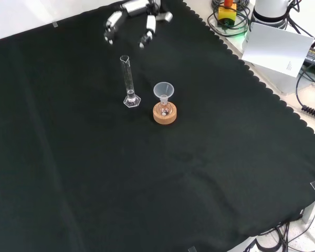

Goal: Pick up the graduated cylinder.

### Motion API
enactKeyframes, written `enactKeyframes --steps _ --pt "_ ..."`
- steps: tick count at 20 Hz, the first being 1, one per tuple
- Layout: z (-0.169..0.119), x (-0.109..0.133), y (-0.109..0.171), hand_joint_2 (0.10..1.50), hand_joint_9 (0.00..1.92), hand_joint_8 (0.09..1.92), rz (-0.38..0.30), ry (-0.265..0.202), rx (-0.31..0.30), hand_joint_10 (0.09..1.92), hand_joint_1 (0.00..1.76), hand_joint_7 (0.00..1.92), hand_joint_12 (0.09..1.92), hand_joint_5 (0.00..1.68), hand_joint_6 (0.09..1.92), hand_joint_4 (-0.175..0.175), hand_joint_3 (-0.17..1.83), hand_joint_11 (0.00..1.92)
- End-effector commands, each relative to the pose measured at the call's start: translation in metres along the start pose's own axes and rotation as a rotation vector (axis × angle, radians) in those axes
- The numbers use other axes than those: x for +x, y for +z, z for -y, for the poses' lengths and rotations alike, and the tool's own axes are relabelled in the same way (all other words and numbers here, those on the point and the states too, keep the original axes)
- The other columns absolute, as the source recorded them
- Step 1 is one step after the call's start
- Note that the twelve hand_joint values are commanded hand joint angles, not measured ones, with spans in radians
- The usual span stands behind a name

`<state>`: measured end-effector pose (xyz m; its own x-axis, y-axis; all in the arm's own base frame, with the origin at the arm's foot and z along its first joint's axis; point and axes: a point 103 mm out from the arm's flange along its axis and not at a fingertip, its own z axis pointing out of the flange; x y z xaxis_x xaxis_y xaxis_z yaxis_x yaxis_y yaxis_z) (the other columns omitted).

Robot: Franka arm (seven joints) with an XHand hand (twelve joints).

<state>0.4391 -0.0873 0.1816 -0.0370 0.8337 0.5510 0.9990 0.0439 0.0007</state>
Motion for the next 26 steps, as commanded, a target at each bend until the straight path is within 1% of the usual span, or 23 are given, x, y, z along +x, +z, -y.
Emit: enactKeyframes --steps 1,2,3,4,5,6,7,10,12,13,16,17,21,23,24,25,26 --pt "0.001 -0.014 0.044 0.59 0.61 0.70 -0.028 -0.025 0.036 0.60 0.96 0.42 1.31 0.55 0.09 -0.062 0.63 0.42" --pt "0.001 -0.014 0.046 0.58 0.61 0.70 -0.039 -0.030 0.037 0.59 0.96 0.42 1.31 0.55 0.09 -0.062 0.63 0.42" --pt "0.000 -0.016 0.047 0.58 0.61 0.70 -0.065 -0.024 0.030 0.59 0.96 0.42 1.31 0.55 0.09 -0.062 0.63 0.42" --pt "0.000 -0.018 0.047 0.58 0.61 0.70 -0.092 -0.047 0.048 0.59 0.97 0.42 1.31 0.55 0.09 -0.062 0.63 0.42" --pt "0.000 -0.019 0.048 0.58 0.61 0.70 -0.107 -0.058 0.049 0.59 0.97 0.42 1.30 0.55 0.09 -0.061 0.63 0.42" --pt "-0.001 -0.021 0.048 0.57 0.61 0.70 -0.125 -0.061 0.039 0.59 0.97 0.41 1.30 0.55 0.09 -0.061 0.63 0.42" --pt "-0.001 -0.022 0.050 0.57 0.60 0.69 -0.127 -0.066 0.033 0.59 0.97 0.41 1.30 0.55 0.09 -0.061 0.63 0.41" --pt "-0.002 -0.027 0.051 0.56 0.63 0.70 -0.177 -0.063 0.005 0.59 0.99 0.43 1.31 0.56 0.09 -0.060 0.64 0.41" --pt "-0.005 -0.029 0.055 0.56 0.64 0.71 -0.194 -0.060 0.004 0.59 1.00 0.45 1.31 0.56 0.09 -0.059 0.64 0.41" --pt "-0.007 -0.029 0.058 0.55 0.65 0.70 -0.199 -0.049 -0.003 0.59 1.00 0.46 1.31 0.56 0.09 -0.059 0.65 0.41" --pt "-0.014 -0.029 0.068 0.54 0.66 0.69 -0.251 -0.057 0.002 0.57 1.01 0.47 1.30 0.57 0.09 -0.058 0.67 0.42" --pt "-0.017 -0.027 0.074 0.54 0.67 0.69 -0.241 -0.057 0.004 0.57 1.01 0.48 1.30 0.58 0.09 -0.057 0.67 0.42" --pt "-0.028 -0.019 0.091 0.53 0.68 0.69 -0.257 -0.090 0.024 0.57 1.03 0.49 1.30 0.60 0.09 -0.054 0.67 0.43" --pt "-0.034 -0.016 0.101 0.53 0.68 0.69 -0.245 -0.096 0.033 0.57 1.04 0.49 1.30 0.60 0.09 -0.052 0.67 0.43" --pt "-0.037 -0.015 0.106 0.53 0.68 0.69 -0.230 -0.092 0.036 0.57 1.04 0.49 1.30 0.60 0.09 -0.052 0.67 0.44" --pt "-0.039 -0.016 0.106 0.53 0.68 0.68 -0.260 -0.089 0.021 0.56 1.05 0.48 1.30 0.60 0.09 -0.051 0.67 0.44" --pt "-0.041 -0.015 0.108 0.53 0.68 0.68 -0.280 -0.095 0.023 0.56 1.05 0.48 1.30 0.60 0.09 -0.051 0.68 0.44"
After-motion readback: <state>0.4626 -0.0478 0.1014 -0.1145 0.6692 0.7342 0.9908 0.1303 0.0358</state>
